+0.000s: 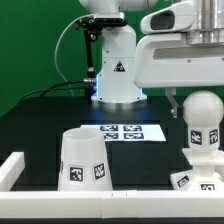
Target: Assemble lamp
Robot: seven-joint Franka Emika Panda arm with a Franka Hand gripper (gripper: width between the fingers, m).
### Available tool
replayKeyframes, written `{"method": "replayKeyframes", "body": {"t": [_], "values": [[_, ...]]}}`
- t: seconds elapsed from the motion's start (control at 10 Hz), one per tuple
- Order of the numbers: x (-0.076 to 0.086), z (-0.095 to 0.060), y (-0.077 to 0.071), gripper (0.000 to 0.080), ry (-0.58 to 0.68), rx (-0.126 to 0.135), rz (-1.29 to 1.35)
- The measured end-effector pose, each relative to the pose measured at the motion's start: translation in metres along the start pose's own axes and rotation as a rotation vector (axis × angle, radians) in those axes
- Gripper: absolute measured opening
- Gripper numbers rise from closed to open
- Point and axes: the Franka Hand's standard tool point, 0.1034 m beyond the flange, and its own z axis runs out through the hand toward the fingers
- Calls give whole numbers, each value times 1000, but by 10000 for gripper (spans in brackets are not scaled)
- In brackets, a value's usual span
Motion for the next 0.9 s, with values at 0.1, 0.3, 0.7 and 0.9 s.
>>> {"method": "replayKeyframes", "body": {"t": [0.1,0.3,0.7,0.9], "values": [[0,0,0,571,0,0,58],[0,0,0,571,0,-3,228],[-1,1,-2,573,30,-19,717],[0,1,-1,574,-4,36,1052]]}}
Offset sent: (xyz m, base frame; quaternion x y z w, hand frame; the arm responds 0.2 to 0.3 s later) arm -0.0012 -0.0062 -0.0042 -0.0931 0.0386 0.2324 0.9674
